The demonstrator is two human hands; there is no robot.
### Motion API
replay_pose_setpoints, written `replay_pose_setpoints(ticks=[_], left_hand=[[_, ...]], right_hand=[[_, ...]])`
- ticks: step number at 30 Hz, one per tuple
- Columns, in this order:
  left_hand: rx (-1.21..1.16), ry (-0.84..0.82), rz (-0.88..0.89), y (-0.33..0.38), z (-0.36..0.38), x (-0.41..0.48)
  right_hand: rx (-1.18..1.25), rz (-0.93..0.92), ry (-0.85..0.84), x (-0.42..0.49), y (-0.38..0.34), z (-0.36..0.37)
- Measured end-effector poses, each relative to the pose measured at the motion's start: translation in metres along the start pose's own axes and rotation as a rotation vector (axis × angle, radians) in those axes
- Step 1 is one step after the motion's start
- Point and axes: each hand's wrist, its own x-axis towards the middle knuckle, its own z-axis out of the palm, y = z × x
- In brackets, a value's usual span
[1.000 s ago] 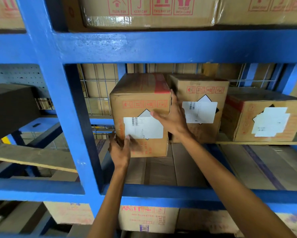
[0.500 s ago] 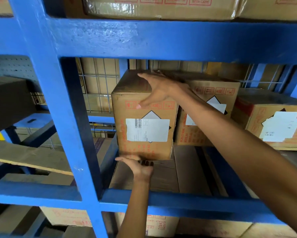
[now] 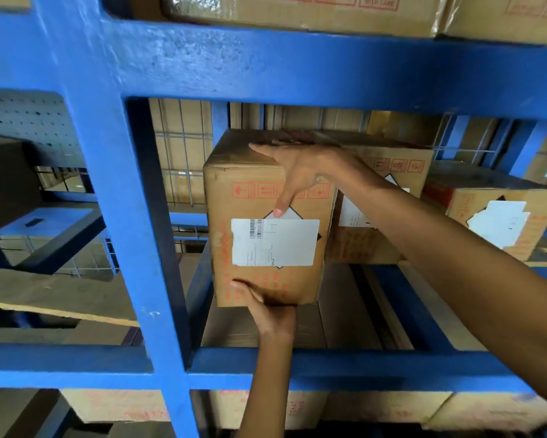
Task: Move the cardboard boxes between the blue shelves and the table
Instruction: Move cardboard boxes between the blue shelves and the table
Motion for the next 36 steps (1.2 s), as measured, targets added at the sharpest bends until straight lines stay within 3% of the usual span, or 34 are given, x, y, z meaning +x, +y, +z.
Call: replay_pose_setpoints(ticks=[14, 21, 29, 36], left_hand=[[0.089, -0.029, -0.082, 0.036, -0.011, -0.177], [0.379, 0.044, 0.048, 0.046, -0.056, -0.271], [0.842, 0.002, 0.277, 0.108, -0.073, -0.337], [1.118, -0.293, 0.388, 0.171, -0.041, -0.367]], right_hand=[[0.077, -0.016, -0.02, -0.168, -0.05, -0.011], [0.232, -0.089, 0.009, -0.276, -0.067, 0.012], [0.578, -0.015, 0.285, -0.415, -0.059, 0.067], [0.886, 0.193, 0.631, -0.522, -0.068, 0.152]])
